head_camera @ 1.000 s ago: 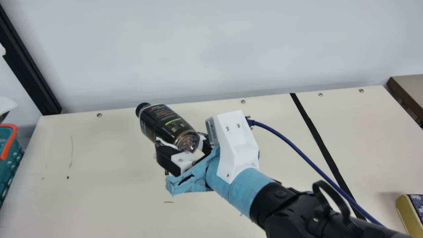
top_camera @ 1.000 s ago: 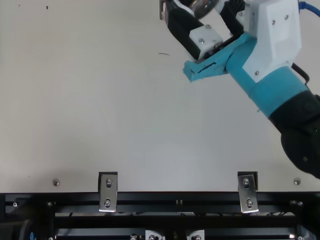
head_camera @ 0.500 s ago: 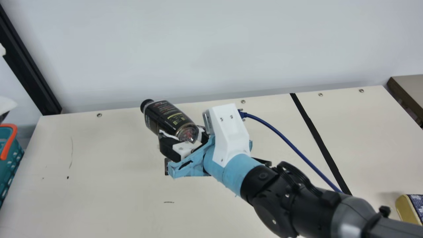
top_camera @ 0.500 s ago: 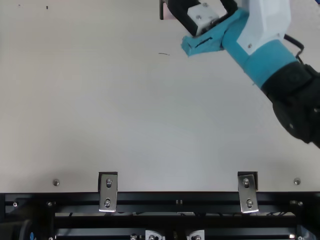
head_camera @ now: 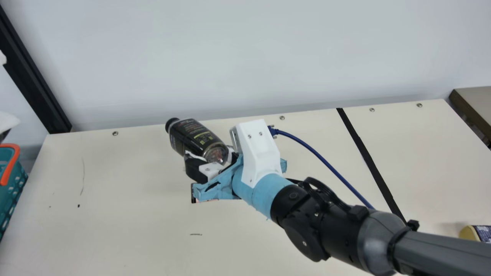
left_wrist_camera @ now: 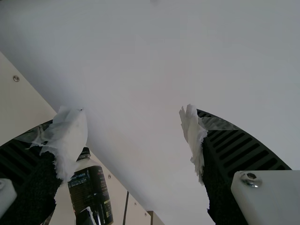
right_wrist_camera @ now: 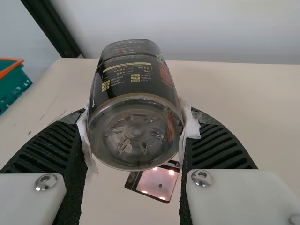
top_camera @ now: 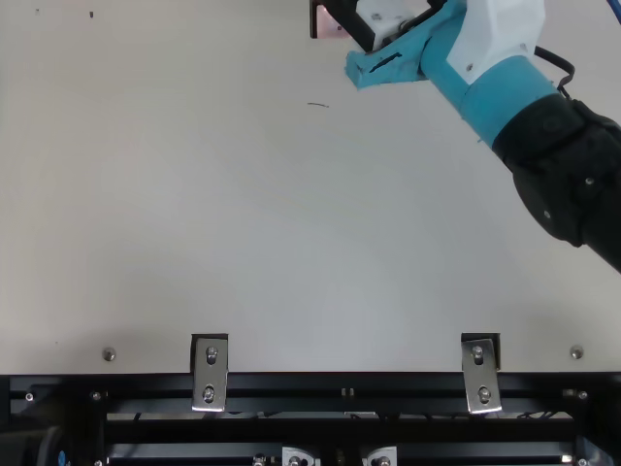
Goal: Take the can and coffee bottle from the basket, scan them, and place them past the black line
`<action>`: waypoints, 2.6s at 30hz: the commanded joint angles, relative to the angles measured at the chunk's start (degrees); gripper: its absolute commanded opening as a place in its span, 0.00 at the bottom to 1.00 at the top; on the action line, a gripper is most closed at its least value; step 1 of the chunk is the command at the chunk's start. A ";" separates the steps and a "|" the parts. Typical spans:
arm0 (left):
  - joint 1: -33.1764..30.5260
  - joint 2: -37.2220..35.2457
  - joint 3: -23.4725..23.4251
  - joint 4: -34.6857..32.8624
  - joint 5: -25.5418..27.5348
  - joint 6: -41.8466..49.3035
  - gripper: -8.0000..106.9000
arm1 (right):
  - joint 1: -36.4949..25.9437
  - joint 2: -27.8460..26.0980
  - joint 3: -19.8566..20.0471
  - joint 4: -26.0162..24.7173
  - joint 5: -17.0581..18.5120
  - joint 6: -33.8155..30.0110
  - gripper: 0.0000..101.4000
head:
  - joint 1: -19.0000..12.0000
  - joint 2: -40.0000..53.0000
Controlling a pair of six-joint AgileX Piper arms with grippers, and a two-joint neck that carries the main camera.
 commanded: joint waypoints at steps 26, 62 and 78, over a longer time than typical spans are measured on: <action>0.00 0.00 0.00 0.00 0.00 0.00 0.85 | -3.97 -1.18 1.00 6.64 -0.57 -7.00 0.00 | -0.50 -0.07; 0.00 0.00 0.00 0.00 0.00 0.00 0.85 | -38.84 -10.98 17.72 19.35 -6.68 -29.32 0.00 | -0.50 -0.07; 0.00 0.00 0.00 0.00 0.00 0.00 0.85 | -53.83 -10.18 24.39 13.28 -12.01 -36.13 0.00 | -0.50 -0.07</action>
